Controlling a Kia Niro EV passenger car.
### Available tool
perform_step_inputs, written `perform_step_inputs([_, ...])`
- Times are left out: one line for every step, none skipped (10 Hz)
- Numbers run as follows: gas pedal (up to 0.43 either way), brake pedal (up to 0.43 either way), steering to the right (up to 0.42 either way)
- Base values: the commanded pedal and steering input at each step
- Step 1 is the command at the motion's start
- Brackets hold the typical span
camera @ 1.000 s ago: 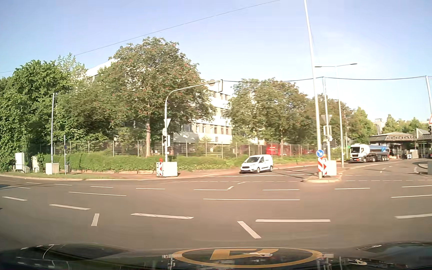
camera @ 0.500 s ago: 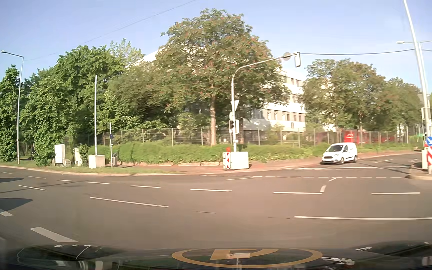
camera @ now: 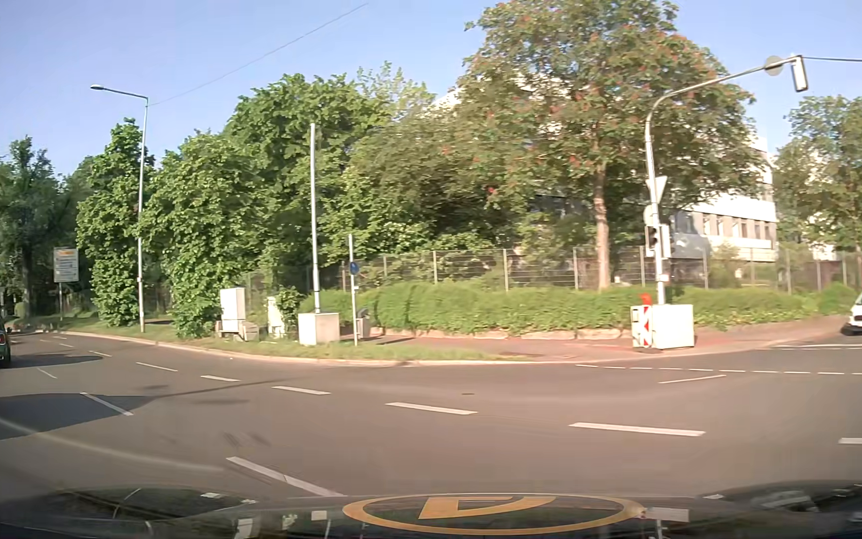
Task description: Follow the waypoints while adhering to traffic rules and regulations
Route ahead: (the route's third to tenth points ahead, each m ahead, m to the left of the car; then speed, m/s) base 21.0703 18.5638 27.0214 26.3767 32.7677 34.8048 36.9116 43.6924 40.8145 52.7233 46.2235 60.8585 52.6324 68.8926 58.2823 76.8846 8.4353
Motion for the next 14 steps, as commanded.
perform_step_inputs([0.15,0.0,-0.295])
perform_step_inputs([0.15,0.0,-0.294])
perform_step_inputs([0.15,0.0,-0.294])
perform_step_inputs([0.138,0.0,-0.294])
perform_step_inputs([0.13,0.0,-0.294])
perform_step_inputs([0.13,0.0,-0.294])
perform_step_inputs([0.13,0.0,-0.294])
perform_step_inputs([0.118,0.0,-0.293])
perform_step_inputs([0.118,0.0,-0.291])
perform_step_inputs([0.098,0.0,-0.289])
perform_step_inputs([0.067,0.0,-0.282])
perform_step_inputs([0.059,0.0,-0.271])
perform_step_inputs([0.047,0.0,-0.26])
perform_step_inputs([0.047,0.0,-0.245])
